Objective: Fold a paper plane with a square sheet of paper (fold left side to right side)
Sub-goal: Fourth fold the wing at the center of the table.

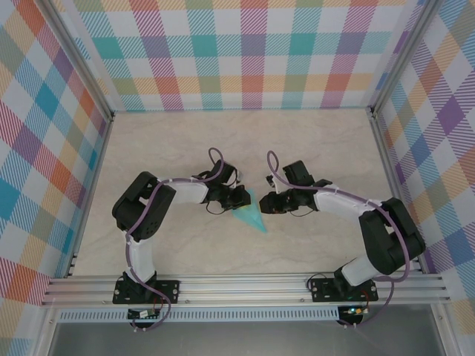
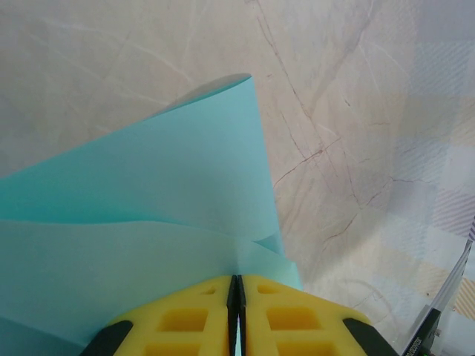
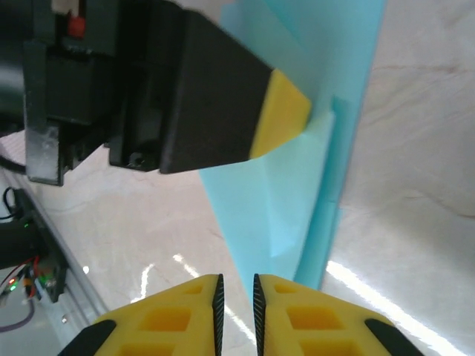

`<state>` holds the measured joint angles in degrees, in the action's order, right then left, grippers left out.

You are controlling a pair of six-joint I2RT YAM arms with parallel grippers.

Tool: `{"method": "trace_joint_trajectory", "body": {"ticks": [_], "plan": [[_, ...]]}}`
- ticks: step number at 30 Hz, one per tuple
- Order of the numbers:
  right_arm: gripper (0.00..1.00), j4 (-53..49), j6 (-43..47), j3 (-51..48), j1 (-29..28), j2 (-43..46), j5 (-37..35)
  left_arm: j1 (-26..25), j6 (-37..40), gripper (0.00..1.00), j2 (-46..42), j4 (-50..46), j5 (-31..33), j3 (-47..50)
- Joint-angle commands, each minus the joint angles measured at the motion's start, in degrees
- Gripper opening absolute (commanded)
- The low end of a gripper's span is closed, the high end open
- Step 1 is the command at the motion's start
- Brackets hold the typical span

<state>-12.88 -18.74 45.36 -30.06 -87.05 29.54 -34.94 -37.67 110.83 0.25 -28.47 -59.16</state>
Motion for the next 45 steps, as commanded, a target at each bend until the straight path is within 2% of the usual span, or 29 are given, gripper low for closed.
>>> {"method": "trace_joint_trajectory", "body": {"ticks": [1,8,19,35,45], "plan": [[0.18,2.3,-2.0,-1.2,-1.6,-3.4,6.4,0.4,0.3,0.12,2.1,-5.9,4.0,2.7],[0.16,4.3,-3.1,-0.1,-3.0,-8.5,8.0,0.5,0.7,0.12,1.7,-6.8,4.3,2.4],[0.16,-2.4,0.2,0.0,-3.3,-11.8,2.4,0.4,1.0,0.11,1.8,-7.3,4.6,2.2],[0.15,-6.9,1.4,-1.0,-4.4,-10.9,-0.8,0.6,1.3,0.1,1.9,-8.1,5.4,2.0],[0.14,-9.6,-3.1,-6.5,-4.7,-5.5,-1.1,0.7,1.5,0.1,2.0,-8.3,5.4,1.6]]}}
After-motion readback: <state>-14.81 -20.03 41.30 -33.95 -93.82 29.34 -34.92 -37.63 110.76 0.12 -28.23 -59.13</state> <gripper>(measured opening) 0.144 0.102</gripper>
